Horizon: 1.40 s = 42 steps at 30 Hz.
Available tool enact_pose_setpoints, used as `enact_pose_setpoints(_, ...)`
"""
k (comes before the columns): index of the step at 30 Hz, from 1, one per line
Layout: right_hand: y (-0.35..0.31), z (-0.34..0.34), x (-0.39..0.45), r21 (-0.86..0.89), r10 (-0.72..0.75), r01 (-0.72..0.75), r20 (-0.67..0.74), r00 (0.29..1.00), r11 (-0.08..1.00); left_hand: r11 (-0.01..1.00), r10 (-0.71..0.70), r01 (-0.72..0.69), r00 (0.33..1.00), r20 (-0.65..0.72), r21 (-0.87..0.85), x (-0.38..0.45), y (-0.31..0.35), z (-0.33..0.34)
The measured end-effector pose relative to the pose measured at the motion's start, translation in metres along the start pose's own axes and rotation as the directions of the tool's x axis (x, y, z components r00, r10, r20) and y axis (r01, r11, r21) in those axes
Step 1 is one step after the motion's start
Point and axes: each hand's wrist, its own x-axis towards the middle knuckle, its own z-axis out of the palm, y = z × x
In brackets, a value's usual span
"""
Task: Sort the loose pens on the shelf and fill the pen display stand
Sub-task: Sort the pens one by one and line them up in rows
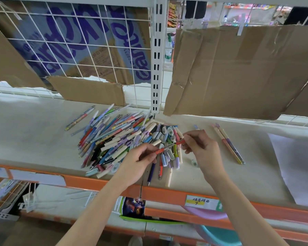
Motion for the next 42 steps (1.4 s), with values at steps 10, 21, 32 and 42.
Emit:
enact_pose_setpoints(10,0.000,0.024,-0.007,0.203,0.136,-0.127,-0.030,0.990,0.971,0.996,0.080,-0.087,0.982,-0.168,-0.030,-0.003,0.005,0.026)
enact_pose_setpoints(21,0.003,0.032,-0.004,0.239,0.233,-0.218,-0.033,0.972,0.946,0.943,0.254,-0.185,0.938,-0.237,0.278,-0.003,-0.003,0.027)
enact_pose_setpoints(32,0.003,0.029,-0.001,0.484,0.339,-0.283,-0.031,0.940,0.828,0.985,0.020,0.002,0.992,-0.125,0.170,0.008,0.004,0.047)
enact_pose_setpoints(42,0.006,0.002,0.031,-0.076,0.107,-0.120,-0.150,0.983,0.990,0.888,0.219,-0.187,0.975,-0.028,0.420,0.032,0.002,0.044)
